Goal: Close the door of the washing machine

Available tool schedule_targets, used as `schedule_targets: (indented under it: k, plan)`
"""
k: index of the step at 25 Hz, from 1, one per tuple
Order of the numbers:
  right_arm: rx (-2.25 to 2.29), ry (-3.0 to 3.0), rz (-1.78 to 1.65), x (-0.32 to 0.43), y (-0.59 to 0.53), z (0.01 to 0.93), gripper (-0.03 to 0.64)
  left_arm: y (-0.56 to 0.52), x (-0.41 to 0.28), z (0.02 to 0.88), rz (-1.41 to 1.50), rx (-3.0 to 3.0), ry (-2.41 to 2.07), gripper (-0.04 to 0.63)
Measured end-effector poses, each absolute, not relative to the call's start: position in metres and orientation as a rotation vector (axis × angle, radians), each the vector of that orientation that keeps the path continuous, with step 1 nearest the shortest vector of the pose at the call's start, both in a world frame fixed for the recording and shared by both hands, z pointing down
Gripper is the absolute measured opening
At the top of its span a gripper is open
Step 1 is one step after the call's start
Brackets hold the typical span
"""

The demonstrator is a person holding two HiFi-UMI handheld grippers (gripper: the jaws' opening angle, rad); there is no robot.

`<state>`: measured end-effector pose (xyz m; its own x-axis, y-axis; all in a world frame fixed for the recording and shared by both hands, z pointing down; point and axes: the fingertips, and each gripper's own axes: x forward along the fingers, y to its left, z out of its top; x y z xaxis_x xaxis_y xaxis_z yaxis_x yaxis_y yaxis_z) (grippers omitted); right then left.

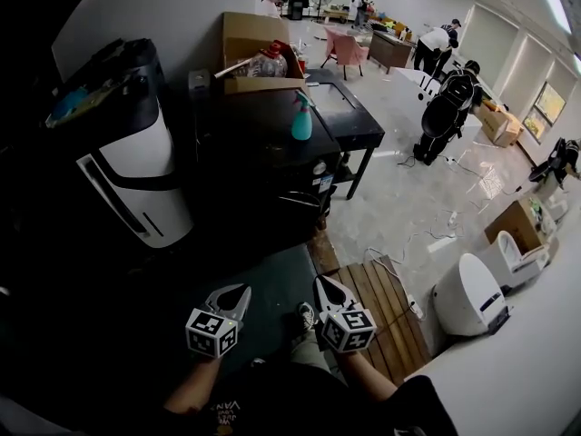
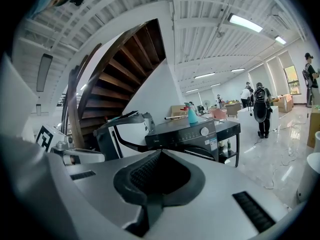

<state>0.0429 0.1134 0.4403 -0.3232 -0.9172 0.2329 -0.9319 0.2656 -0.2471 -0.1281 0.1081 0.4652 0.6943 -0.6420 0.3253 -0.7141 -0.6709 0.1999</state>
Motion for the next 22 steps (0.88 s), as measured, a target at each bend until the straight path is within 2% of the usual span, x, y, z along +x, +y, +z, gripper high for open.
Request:
schedule_targets:
  k: [22]
  plan:
    - [1.783, -2.456, 0.545, 0.048, 0.118, 0.444, -0.002, 0.12, -0.115, 0.473, 0.289, 2.57, -1.046, 0.005]
